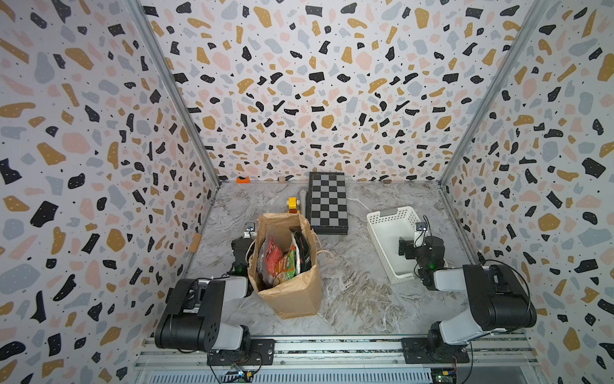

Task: Place the condiment packets inside the bag
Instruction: Reset both arms

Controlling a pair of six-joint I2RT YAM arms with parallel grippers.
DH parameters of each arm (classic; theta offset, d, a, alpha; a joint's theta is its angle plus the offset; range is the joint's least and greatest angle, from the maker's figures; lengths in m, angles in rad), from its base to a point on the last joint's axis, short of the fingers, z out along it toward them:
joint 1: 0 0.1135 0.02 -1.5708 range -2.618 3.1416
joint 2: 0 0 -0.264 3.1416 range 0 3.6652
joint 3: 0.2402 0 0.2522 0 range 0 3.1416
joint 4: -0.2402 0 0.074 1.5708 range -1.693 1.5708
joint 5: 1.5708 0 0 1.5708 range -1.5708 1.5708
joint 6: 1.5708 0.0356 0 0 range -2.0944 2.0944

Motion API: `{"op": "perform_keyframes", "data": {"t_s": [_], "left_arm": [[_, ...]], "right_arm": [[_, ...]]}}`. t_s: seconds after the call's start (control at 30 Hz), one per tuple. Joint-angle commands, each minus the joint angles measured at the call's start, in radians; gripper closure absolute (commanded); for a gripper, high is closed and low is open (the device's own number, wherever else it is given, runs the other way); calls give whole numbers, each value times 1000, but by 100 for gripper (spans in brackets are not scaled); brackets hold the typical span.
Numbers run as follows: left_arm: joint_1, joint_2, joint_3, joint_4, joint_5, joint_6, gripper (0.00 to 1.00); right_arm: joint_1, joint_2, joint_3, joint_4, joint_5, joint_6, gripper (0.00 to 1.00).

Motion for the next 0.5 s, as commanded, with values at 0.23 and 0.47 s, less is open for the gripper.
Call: {"op": "perform_keyframes", "data": {"t_s": [0.23, 0.47], "left_arm": [[-10, 8, 20, 0, 5, 14, 0], [-12, -15, 5, 9, 9, 16, 0]], "right_arm": [[-3, -13, 4, 19, 13, 8, 0], [-4, -16, 2, 21, 13, 8, 0]]}}
